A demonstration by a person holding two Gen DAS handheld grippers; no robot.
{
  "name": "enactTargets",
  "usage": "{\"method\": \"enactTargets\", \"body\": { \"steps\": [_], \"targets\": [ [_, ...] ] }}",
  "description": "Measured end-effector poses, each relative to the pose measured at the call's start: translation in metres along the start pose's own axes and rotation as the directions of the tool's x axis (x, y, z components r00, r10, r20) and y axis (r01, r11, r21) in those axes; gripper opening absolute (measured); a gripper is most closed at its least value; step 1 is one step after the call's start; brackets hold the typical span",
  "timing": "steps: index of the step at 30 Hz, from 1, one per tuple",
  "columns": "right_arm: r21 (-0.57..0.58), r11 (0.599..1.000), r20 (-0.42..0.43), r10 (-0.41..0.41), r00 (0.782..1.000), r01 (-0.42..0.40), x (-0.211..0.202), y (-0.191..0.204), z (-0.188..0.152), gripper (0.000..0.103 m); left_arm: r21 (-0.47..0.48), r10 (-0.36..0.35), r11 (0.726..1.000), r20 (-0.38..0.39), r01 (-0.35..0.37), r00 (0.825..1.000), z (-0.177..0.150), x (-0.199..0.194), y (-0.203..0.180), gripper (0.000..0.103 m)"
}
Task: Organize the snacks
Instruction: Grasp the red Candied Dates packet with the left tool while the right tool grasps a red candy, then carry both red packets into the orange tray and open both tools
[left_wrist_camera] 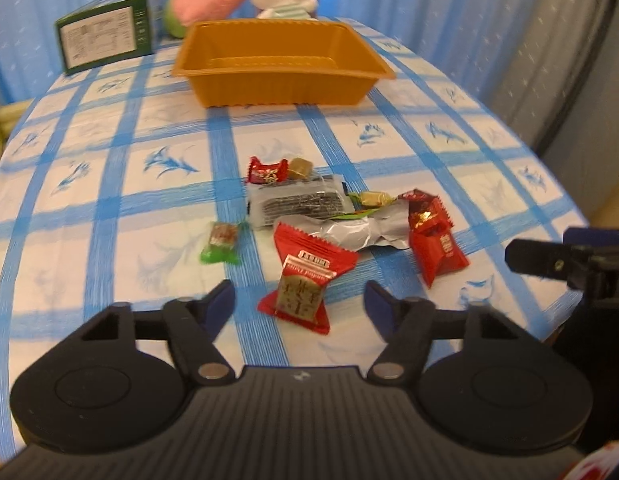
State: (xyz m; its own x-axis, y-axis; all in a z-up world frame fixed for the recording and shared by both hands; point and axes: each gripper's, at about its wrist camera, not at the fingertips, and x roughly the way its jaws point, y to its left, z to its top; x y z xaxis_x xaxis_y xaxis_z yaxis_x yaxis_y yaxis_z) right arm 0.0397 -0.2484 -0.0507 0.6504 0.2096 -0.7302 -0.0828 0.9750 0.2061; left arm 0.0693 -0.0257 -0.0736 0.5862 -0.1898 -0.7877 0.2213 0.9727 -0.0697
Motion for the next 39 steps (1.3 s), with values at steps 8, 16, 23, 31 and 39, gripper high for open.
{"method": "enactTargets", "body": {
  "steps": [8,16,23,31,39],
  "targets": [
    [0.004,1.0,-0.035,0.015,0.999,-0.015,0.026,-0.001,0.004,0.093,0.098,-0.011,0.995,-0.006,0.011,1.0,0.002,0.02,-0.005,0.025],
    [-0.046,0.997,-0.054,0.059,0.997,-0.062,0.053,0.013,0.007,0.089,0.032,-0.004,0.999,0.014,0.004,1.0,0.007,0.006,0.008,0.023],
    [-0.116,0.993,-0.08,0.01,0.997,-0.019,0.078,0.025,0.003,0.059,-0.004,0.0,1.0,0.044,0.001,0.999,0.016,-0.009,0.016,0.023],
    [-0.149,0.989,-0.075,0.001,0.997,-0.012,0.073,0.028,-0.001,0.042,-0.017,-0.006,1.0,0.049,0.006,0.999,0.018,-0.013,0.017,0.023],
    [-0.137,0.991,-0.017,0.009,1.0,-0.012,0.044,0.025,0.009,0.041,-0.035,-0.006,0.999,0.052,0.008,0.999,0.031,-0.016,0.02,0.023]
  ]
}}
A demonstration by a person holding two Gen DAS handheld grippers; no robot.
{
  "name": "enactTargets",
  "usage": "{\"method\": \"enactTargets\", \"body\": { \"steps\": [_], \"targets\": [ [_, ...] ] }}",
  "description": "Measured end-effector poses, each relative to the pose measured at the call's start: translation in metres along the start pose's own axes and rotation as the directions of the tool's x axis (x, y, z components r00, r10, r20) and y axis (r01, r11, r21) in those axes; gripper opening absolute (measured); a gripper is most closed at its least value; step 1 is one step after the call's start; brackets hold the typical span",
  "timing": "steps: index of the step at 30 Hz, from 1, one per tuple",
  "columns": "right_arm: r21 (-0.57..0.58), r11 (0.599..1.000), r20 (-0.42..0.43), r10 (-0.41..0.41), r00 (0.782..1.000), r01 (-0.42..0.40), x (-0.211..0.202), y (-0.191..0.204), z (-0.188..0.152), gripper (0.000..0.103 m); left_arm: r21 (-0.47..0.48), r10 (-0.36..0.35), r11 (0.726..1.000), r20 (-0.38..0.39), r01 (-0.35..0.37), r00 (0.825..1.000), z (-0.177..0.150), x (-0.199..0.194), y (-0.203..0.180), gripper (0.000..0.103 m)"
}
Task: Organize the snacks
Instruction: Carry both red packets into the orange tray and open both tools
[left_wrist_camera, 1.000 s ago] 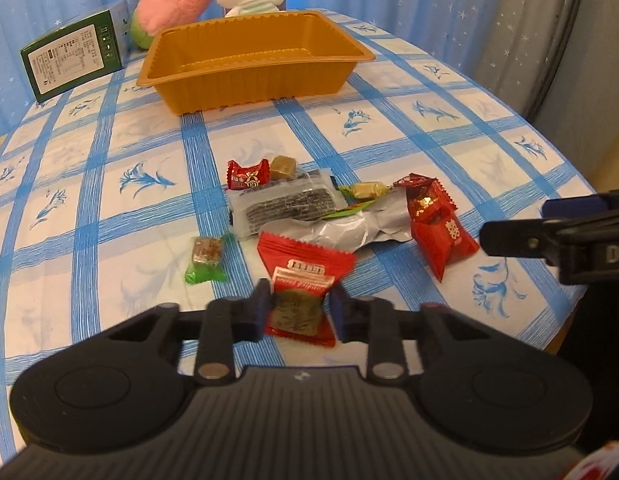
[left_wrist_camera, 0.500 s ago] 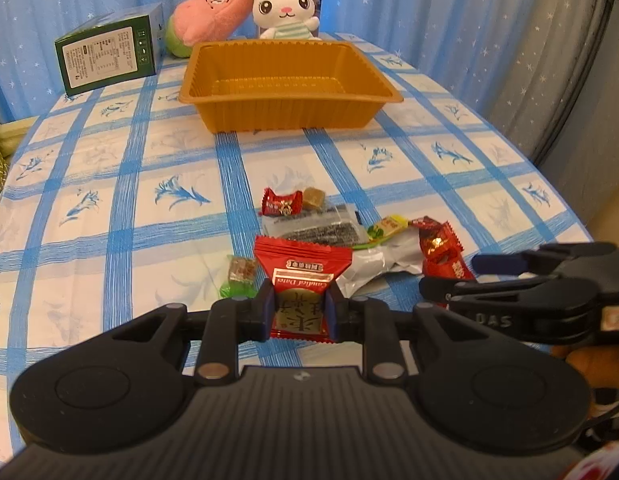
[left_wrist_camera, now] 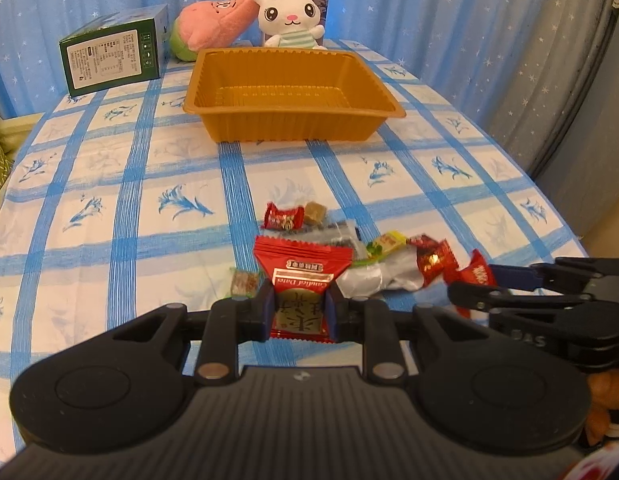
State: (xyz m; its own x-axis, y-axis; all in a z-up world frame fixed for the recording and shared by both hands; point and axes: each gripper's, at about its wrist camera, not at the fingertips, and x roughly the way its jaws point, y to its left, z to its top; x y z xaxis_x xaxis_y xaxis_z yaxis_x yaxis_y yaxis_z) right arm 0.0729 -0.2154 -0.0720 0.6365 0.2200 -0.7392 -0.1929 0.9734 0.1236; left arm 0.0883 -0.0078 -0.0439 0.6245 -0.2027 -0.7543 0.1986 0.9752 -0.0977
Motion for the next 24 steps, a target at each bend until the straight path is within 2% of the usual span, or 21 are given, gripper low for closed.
{"method": "enactTargets", "body": {
  "steps": [8,17,24],
  "targets": [
    [-0.008,1.0,0.097,0.02,0.995,-0.019,-0.002,-0.006,0.065,0.041,-0.024,-0.011,1.0,0.059,0.013,0.998,0.057,0.015,0.013,0.023],
    [-0.011,0.998,0.144,0.065,0.987,-0.064,0.039,-0.015,0.158,0.041,-0.067,0.012,0.998,0.128,-0.004,0.992,0.145,0.049,0.029,0.023],
    [0.012,0.997,0.139,0.075,0.988,-0.077,0.081,-0.021,0.206,0.041,-0.109,0.018,0.994,0.099,-0.007,0.995,0.192,0.093,0.046,0.023]
  ]
}}
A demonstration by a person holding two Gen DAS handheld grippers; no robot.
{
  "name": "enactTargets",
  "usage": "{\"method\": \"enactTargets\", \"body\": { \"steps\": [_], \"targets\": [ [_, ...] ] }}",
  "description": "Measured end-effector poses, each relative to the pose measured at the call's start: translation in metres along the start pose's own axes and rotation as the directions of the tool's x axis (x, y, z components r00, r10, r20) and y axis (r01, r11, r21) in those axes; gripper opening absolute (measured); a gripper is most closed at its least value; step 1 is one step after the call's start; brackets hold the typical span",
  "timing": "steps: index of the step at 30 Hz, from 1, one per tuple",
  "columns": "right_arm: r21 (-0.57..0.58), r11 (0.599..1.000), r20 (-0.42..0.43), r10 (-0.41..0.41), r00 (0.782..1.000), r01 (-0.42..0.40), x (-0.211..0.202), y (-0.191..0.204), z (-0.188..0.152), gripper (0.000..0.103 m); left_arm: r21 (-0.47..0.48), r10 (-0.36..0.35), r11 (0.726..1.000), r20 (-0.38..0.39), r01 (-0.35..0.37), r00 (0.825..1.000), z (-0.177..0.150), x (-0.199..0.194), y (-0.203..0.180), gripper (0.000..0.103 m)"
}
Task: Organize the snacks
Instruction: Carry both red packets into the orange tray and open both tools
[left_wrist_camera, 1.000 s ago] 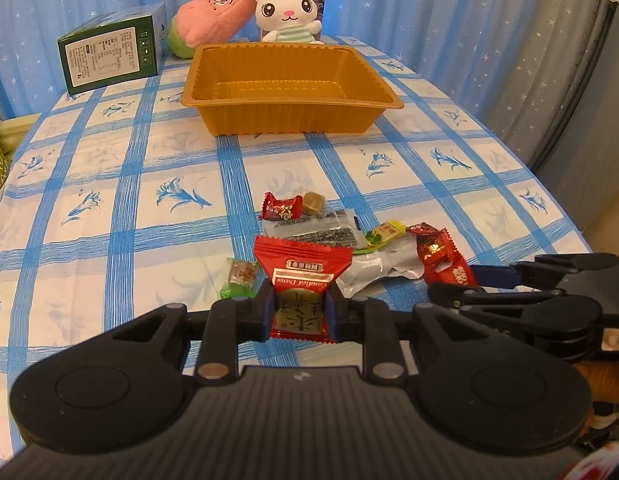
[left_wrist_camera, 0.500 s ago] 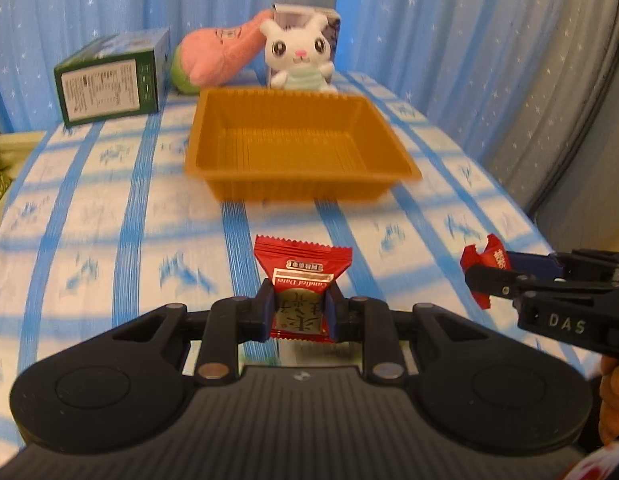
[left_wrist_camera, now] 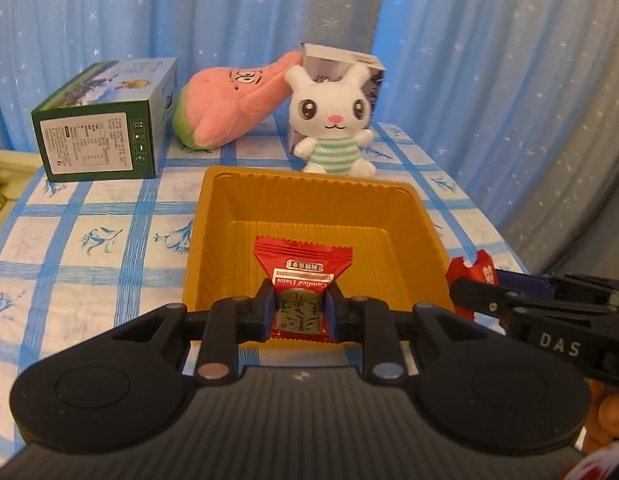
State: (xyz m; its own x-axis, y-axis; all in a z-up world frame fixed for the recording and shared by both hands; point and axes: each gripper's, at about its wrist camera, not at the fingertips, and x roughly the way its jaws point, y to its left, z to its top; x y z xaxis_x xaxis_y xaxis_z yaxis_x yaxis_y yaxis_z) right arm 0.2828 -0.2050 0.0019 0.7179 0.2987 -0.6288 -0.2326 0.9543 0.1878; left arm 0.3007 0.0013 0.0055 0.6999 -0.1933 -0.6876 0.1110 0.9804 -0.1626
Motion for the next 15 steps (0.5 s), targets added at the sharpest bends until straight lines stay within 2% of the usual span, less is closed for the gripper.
{"method": "enactTargets", "body": {
  "steps": [8,9,10,11,15],
  "targets": [
    [0.029,0.999,-0.027,-0.013,1.0,0.014,0.034,-0.01,0.013,0.041,-0.024,0.026,0.999,-0.031,-0.027,0.999,0.012,0.039,0.011,0.024],
    [0.033,0.999,-0.031,-0.011,0.999,0.012,0.037,-0.011,0.013,0.041,-0.026,0.03,0.999,-0.033,-0.031,0.999,0.012,0.043,0.012,0.026],
    [0.037,0.999,-0.036,-0.01,0.999,0.011,0.039,-0.013,0.013,0.041,-0.028,0.036,0.999,-0.041,-0.037,0.999,0.013,0.045,0.013,0.036],
    [0.041,0.999,-0.042,-0.01,0.999,0.011,0.041,-0.014,0.012,0.041,-0.033,0.038,0.999,-0.046,-0.04,0.998,0.012,0.047,0.014,0.041],
    [0.05,0.999,-0.064,-0.009,0.998,0.012,0.048,-0.015,0.007,0.041,-0.043,0.034,0.998,-0.041,-0.035,0.999,0.009,0.044,0.016,0.046]
  ]
}}
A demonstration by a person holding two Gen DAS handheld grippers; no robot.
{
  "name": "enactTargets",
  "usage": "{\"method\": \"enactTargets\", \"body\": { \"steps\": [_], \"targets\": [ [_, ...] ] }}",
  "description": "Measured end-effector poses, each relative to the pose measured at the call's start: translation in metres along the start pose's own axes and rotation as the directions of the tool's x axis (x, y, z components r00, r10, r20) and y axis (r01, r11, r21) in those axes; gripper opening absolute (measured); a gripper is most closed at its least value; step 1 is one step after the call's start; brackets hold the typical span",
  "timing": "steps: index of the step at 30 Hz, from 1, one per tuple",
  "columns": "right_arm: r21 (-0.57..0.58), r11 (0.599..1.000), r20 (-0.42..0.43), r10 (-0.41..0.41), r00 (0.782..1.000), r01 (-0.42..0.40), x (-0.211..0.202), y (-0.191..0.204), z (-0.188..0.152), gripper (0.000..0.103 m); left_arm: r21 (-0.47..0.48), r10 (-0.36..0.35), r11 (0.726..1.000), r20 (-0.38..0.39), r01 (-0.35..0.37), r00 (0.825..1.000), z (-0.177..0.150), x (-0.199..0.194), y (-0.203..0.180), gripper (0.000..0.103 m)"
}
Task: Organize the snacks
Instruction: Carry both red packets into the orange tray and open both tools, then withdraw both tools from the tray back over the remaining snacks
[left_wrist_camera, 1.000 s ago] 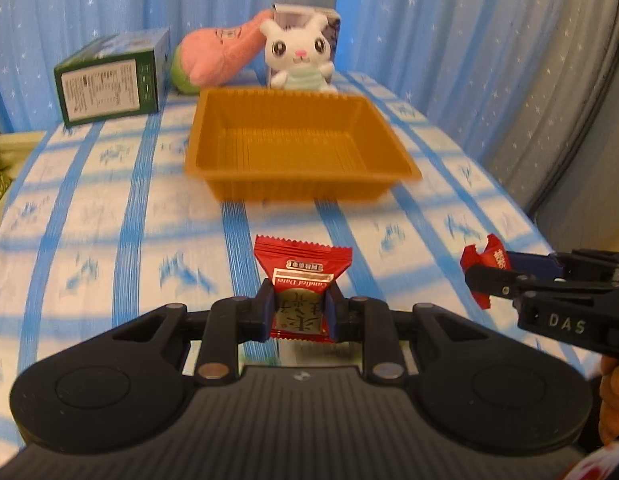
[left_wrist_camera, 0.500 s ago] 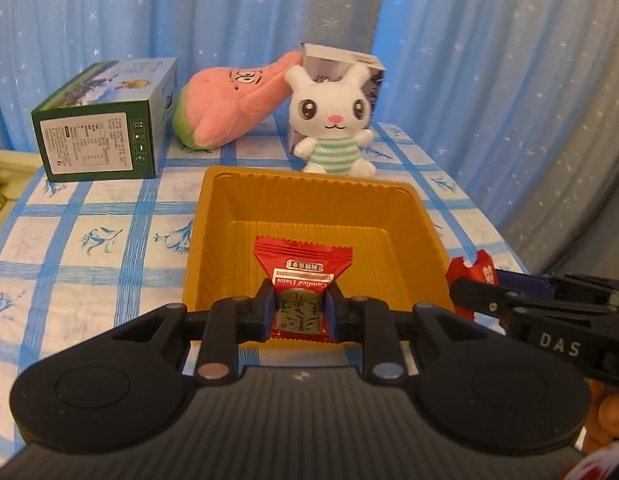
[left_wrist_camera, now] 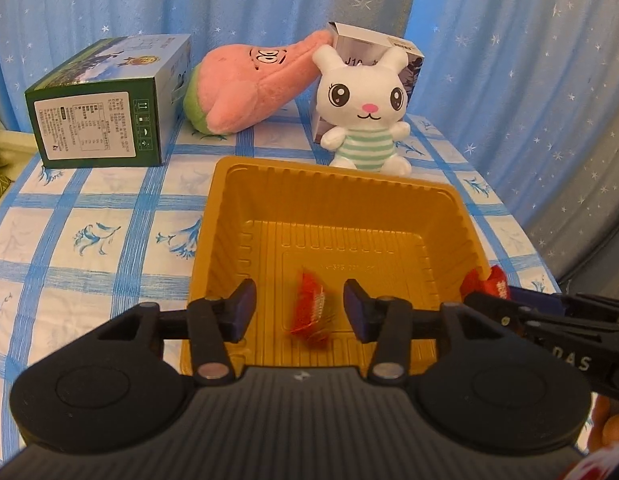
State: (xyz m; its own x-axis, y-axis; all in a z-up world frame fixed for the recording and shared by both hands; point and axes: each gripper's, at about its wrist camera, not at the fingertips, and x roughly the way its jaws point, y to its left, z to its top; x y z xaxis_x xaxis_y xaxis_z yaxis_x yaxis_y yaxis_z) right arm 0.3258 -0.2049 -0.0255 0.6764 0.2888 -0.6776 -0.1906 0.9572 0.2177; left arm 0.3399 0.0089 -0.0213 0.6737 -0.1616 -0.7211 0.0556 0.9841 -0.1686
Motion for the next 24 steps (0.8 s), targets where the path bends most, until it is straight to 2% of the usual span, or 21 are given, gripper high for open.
{"method": "enactTargets", "body": {
  "steps": [9,12,13,14,16,24],
  "targets": [
    [0.011,1.0,-0.014,0.0,1.0,0.0,0.008,0.0,0.001,0.042,-0.006,0.006,1.0,0.01,-0.006,1.0,-0.011,-0.013,0.007,0.055],
    [0.018,1.0,-0.01,0.015,1.0,-0.015,0.011,0.001,0.005,0.042,-0.005,0.003,1.0,0.022,-0.003,1.0,-0.014,-0.02,0.008,0.061],
    [0.016,0.999,-0.014,0.029,0.999,-0.029,0.013,0.001,0.006,0.049,-0.005,0.002,1.0,0.027,-0.002,1.0,-0.015,-0.023,0.009,0.062],
    [0.017,0.999,-0.014,0.033,0.999,-0.033,0.013,0.001,0.007,0.063,-0.006,0.003,1.0,0.031,-0.003,1.0,-0.016,-0.026,0.01,0.064],
    [0.013,1.0,0.008,0.028,1.0,-0.028,0.01,0.002,0.006,0.074,-0.008,0.005,1.0,0.037,-0.005,0.999,-0.019,-0.031,0.012,0.067],
    [0.021,1.0,0.005,0.021,1.0,-0.021,-0.014,0.001,-0.004,0.074,-0.006,0.025,1.0,0.055,-0.024,0.998,-0.041,-0.062,0.015,0.071]
  ]
}}
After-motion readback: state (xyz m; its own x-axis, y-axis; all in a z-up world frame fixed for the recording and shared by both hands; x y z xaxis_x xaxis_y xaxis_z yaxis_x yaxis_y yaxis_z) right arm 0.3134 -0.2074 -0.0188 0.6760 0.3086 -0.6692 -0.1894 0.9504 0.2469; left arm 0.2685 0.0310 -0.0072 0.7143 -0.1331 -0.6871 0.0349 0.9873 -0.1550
